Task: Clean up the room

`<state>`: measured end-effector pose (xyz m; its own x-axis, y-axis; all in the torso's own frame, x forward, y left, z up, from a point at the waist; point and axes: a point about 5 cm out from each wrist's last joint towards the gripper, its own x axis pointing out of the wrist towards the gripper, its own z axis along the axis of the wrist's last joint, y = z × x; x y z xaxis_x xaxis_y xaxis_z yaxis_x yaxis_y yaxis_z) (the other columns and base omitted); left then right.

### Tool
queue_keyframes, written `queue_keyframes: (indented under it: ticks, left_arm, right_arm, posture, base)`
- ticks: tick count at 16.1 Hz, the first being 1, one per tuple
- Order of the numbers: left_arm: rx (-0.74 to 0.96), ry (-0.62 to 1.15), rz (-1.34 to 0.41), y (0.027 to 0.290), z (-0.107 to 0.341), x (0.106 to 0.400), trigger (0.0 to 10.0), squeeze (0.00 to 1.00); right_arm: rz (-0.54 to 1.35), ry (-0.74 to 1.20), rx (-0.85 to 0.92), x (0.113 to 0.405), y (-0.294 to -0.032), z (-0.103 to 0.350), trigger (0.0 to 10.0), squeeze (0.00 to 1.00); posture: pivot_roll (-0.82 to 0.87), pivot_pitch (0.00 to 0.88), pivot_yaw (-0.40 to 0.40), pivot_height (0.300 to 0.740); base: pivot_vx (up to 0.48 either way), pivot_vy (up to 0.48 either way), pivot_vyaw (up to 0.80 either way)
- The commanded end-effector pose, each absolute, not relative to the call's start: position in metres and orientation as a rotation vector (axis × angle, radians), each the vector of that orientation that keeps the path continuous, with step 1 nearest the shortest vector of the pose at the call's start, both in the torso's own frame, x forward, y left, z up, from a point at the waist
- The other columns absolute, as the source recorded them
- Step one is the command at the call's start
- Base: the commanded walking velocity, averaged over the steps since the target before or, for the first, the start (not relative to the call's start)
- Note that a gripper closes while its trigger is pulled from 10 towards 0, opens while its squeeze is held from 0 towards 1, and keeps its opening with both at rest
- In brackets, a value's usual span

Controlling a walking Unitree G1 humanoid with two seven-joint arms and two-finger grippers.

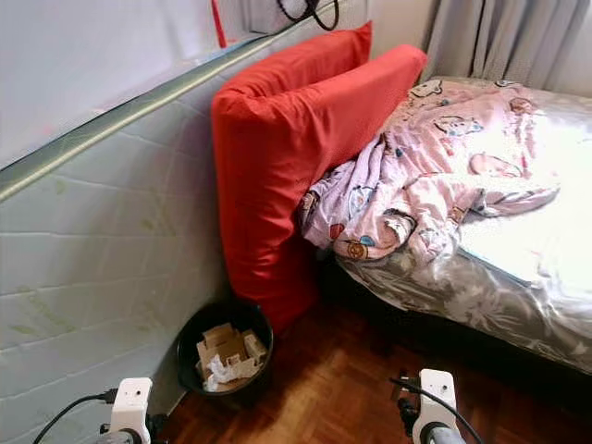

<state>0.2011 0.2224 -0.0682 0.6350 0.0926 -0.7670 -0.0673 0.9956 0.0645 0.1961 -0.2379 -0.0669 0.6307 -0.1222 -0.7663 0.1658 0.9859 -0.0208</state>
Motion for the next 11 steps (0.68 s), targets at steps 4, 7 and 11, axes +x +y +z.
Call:
queue_keyframes:
  ticks: [4,7,11]
  left_arm:
    - [0.052,0.911,0.086,0.2262,-0.0712,0.1944,10.0,0.00]
    - [0.050,0.908,0.089,0.2263,-0.0708,0.1950,10.0,0.00]
    - [0.047,0.906,0.093,0.2261,-0.0705,0.1958,10.0,0.00]
  right_arm:
    - [-0.162,0.879,0.059,0.1961,-0.2394,-0.0666,10.0,0.00]
    - [-0.170,0.874,0.063,0.1972,-0.2417,-0.0654,10.0,0.00]
    - [-0.169,0.874,0.066,0.1976,-0.2418,-0.0652,10.0,0.00]
  posture:
    - [-0.08,0.000,0.051,0.740]
    - [-0.08,0.000,0.050,0.740]
    - [-0.07,0.000,0.045,0.740]
  base:
    - [0.000,0.000,0.00]
    - [0.000,0.000,0.00]
    - [0.000,0.000,0.00]
